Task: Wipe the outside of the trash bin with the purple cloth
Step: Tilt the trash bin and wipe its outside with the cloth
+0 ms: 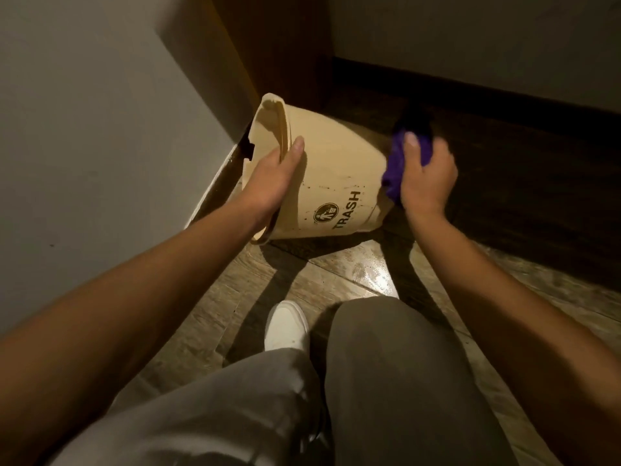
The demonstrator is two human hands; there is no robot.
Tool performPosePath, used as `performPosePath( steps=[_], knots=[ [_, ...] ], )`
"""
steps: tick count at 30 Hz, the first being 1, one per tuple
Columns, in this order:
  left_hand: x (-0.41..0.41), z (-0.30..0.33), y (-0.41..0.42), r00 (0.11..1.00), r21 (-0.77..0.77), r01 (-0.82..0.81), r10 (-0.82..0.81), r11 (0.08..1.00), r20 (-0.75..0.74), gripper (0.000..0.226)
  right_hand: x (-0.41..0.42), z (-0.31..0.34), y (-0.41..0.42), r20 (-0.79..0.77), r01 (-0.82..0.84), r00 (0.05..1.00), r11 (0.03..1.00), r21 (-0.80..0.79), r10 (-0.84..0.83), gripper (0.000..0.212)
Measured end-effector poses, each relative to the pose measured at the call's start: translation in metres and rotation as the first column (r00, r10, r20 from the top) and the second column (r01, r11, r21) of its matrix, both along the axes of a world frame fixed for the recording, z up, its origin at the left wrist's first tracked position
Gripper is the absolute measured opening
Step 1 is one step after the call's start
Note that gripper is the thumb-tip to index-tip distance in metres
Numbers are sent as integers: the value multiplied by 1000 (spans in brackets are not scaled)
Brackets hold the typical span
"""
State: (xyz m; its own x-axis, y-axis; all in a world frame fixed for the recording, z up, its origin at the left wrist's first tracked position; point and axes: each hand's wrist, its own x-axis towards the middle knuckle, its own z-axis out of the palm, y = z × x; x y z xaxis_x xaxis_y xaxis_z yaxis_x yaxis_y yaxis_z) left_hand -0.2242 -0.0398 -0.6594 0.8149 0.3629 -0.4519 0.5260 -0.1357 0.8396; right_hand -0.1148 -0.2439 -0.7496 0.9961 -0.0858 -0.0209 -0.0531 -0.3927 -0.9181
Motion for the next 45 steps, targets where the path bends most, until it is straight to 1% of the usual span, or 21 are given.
performPosePath(
  steps=[2, 4, 5, 7, 10, 12, 14, 17, 19, 21, 23, 25, 28, 30, 31, 33, 36, 39, 41, 43, 45],
  knots=[
    [4, -5, -5, 999, -55, -26, 27, 998, 28, 57, -7, 30, 28, 180, -169, 970, 986, 15, 164, 42],
    [13, -4, -11, 996, -95, -34, 41, 995, 82, 50, -22, 50, 62, 308, -310, 900, 950, -42, 308, 46],
    [15, -3, -13, 992, -104, -46, 57, 994, 109, 46, -31, 55, 78, 327, -346, 877, 935, -75, 351, 46],
    [12, -4, -15, 987, -128, -92, 108, 987, 118, 50, -48, 56, 100, 284, -356, 880, 925, -136, 380, 46],
    [2, -7, -10, 980, -158, -164, 179, 974, 82, 63, -59, 29, 100, 271, -286, 881, 892, -350, 389, 48],
    [-2, -10, -3, 976, -128, -195, 205, 973, 68, 48, -59, 3, 87, 270, -262, 870, 851, -455, 412, 51],
    [-4, -14, 1, 970, -102, -235, 239, 967, 34, 33, -55, -22, 70, 205, -249, 901, 843, -476, 382, 53],
    [-2, -18, 3, 962, -93, -273, 275, 957, 3, 42, -36, -50, 42, 37, -171, 980, 915, -364, 198, 52],
    [-2, -18, 3, 961, -104, -275, 277, 956, -1, 45, -22, -65, 25, -96, -101, 993, 941, -323, 73, 52],
    [-4, -18, 6, 956, -138, -293, 294, 946, -12, 47, -10, -75, 8, -235, -108, 972, 922, -371, 19, 51],
    [-6, -14, 12, 944, -168, -328, 329, 930, -20, 54, -4, -75, -11, -275, -124, 961, 889, -441, -2, 47],
    [-3, -10, 19, 940, -184, -336, 341, 924, -7, 52, -2, -60, -22, -167, -74, 986, 903, -424, 3, 47],
    [-1, -6, 19, 960, -238, -271, 280, 933, 6, 38, -7, -16, -5, 70, -61, 994, 973, -221, 78, 46],
    [0, -5, 10, 965, -277, -249, 262, 928, 10, 42, -21, 14, 26, 224, -187, 951, 974, -125, 211, 46],
    [1, -6, 6, 965, -287, -245, 262, 926, 22, 44, -32, 24, 44, 259, -271, 921, 956, -110, 291, 46],
    [2, -4, 2, 962, -269, -246, 269, 931, 50, 49, -59, 32, 80, 274, -398, 855, 895, -199, 441, 48],
    [-4, -1, 9, 960, -222, -259, 275, 940, 43, 52, -77, 15, 100, 182, -399, 845, 819, -413, 503, 54],
    [-13, -7, 20, 955, -230, -291, 297, 928, -12, 47, -58, -10, 80, 133, -292, 919, 869, -399, 370, 53],
    [-15, -9, 23, 954, -239, -295, 298, 925, -24, 49, -39, -27, 62, 87, -228, 953, 874, -428, 291, 51],
    [-16, -8, 24, 952, -241, -302, 306, 922, -21, 50, -17, -40, 42, -29, -225, 970, 843, -488, 241, 48],
    [-16, -4, 22, 959, -221, -279, 281, 934, -23, 48, 9, -48, 20, -206, -250, 965, 803, -542, 161, 45]
  ],
)
